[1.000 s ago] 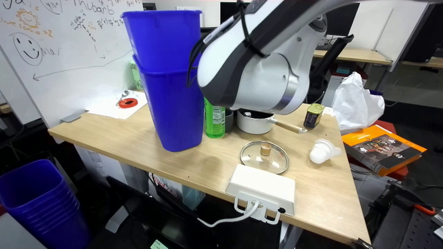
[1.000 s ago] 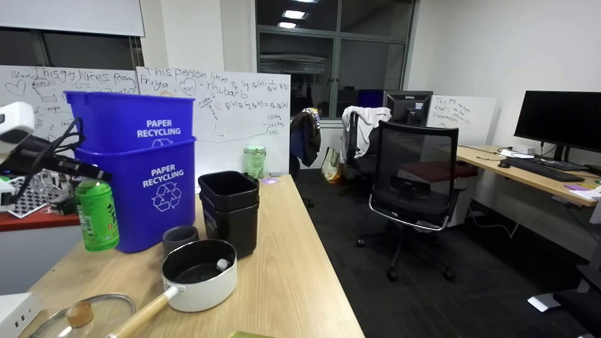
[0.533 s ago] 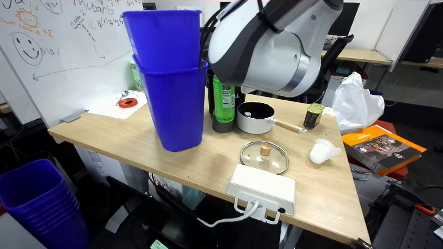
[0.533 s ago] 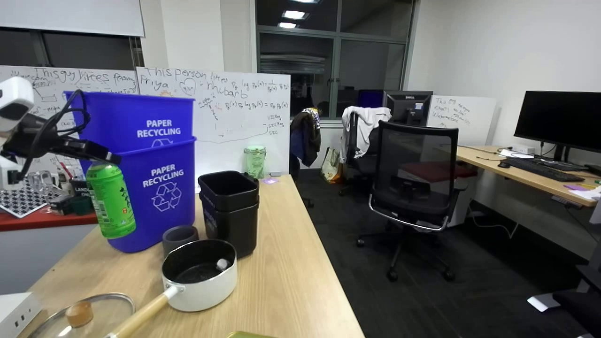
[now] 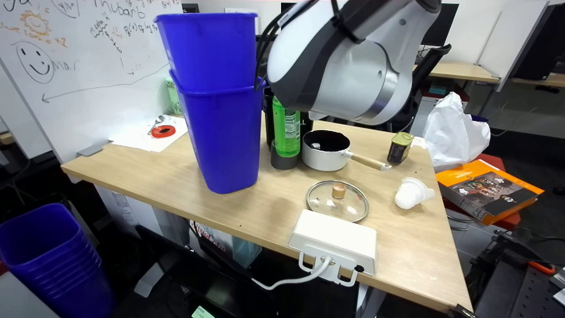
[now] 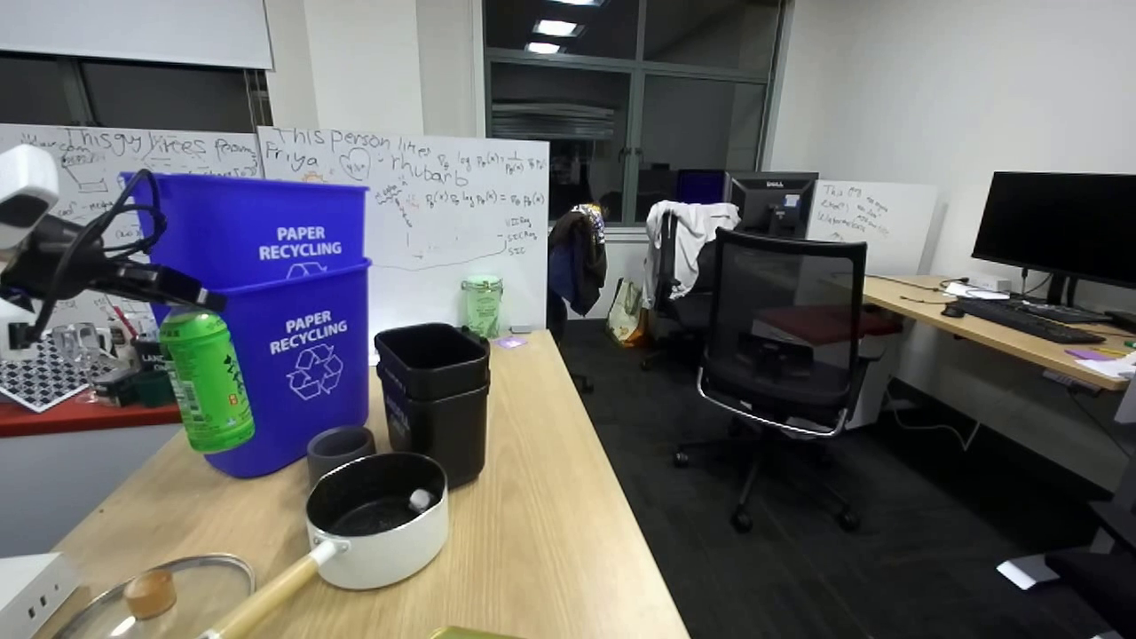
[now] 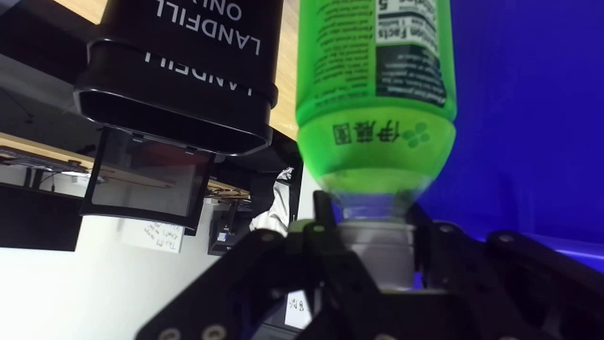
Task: Move the green bottle to the right
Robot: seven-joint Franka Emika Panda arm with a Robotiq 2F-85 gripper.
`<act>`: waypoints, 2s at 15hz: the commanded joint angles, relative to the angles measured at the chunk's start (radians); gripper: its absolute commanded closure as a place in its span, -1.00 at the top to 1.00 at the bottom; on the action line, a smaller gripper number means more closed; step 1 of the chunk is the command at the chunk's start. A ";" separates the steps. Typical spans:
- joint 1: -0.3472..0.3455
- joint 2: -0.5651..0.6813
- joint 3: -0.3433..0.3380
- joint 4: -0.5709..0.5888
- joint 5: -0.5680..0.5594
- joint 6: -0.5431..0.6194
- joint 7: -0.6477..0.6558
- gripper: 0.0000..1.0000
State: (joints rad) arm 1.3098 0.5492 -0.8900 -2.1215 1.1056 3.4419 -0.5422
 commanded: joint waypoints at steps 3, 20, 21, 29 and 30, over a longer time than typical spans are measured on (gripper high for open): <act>-0.001 -0.013 -0.007 -0.004 -0.009 0.005 -0.006 -0.79; 0.126 -0.022 -0.402 -0.101 0.010 -0.012 -0.047 -0.29; 0.142 -0.022 -0.419 -0.111 0.010 -0.016 -0.048 -0.29; 0.160 -0.020 -0.430 -0.119 0.010 -0.024 -0.048 -0.29; 0.160 -0.020 -0.430 -0.119 0.010 -0.024 -0.048 -0.79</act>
State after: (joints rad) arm 1.4702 0.5294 -1.3198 -2.2409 1.1159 3.4179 -0.5905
